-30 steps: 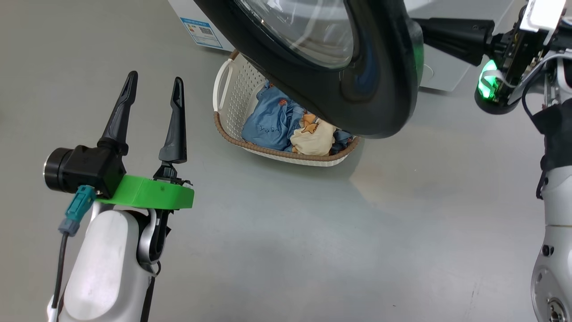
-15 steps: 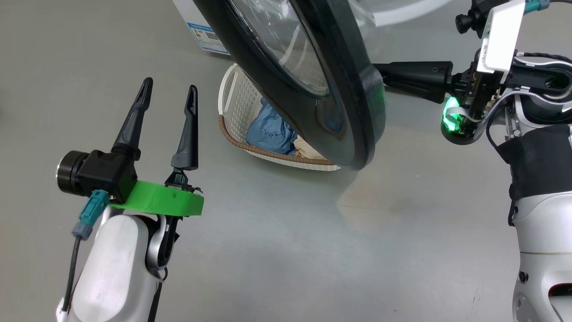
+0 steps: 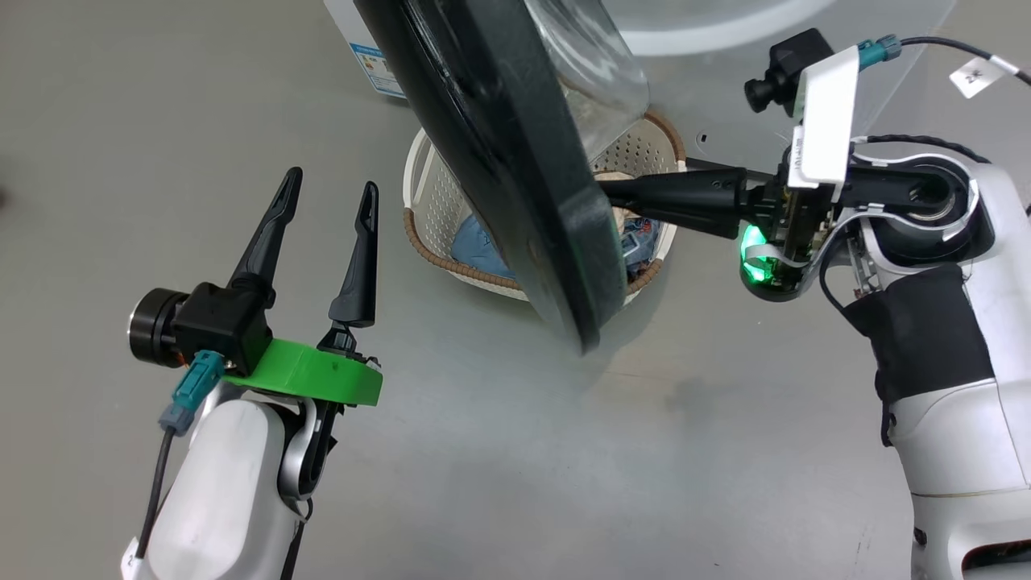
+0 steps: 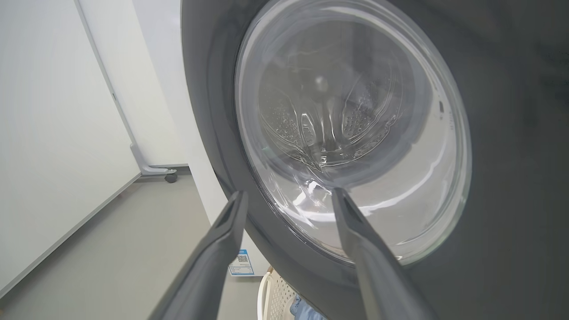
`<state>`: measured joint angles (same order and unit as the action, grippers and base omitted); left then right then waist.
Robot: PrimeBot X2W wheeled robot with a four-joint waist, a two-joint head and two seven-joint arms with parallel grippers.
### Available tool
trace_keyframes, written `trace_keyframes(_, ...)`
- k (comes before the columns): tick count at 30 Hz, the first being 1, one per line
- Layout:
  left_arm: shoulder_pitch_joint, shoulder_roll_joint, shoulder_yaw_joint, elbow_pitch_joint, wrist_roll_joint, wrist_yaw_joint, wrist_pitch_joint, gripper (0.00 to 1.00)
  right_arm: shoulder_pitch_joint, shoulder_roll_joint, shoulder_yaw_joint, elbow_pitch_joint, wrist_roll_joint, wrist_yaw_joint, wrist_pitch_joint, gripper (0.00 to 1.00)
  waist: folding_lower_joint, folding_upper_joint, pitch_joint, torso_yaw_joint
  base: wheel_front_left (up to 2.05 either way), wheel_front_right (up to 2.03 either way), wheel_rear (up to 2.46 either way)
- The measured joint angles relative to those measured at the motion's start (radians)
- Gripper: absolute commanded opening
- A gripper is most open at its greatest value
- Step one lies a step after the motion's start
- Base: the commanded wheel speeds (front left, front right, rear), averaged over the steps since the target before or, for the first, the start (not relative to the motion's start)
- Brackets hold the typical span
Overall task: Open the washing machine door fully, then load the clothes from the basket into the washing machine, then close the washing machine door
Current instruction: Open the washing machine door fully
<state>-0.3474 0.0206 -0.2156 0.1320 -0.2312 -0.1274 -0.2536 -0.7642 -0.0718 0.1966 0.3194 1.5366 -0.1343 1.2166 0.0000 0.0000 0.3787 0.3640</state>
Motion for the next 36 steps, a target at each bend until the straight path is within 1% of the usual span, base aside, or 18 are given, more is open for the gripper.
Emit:
trace_keyframes(8,0.0,0.0,-0.008,0.016,-0.006,0.0,0.0,1.0,0.018,-0.001,0.081,-0.021,0.057,0.0,-0.043,0.0,0.0,0.0,-0.002,0.007,0.0,0.0,0.0)
trace_keyframes(24,0.0,0.0,-0.006,0.023,-0.015,0.0,0.0,1.0,0.037,-0.002,0.214,-0.035,0.119,0.0,-0.155,0.0,0.0,0.0,0.0,0.019,0.0,0.0,0.0)
trace_keyframes(36,0.0,0.001,-0.001,0.035,-0.016,0.0,0.0,1.0,0.038,-0.003,0.244,-0.035,0.146,0.0,-0.217,0.0,0.0,0.0,-0.011,0.015,0.0,0.0,0.0)
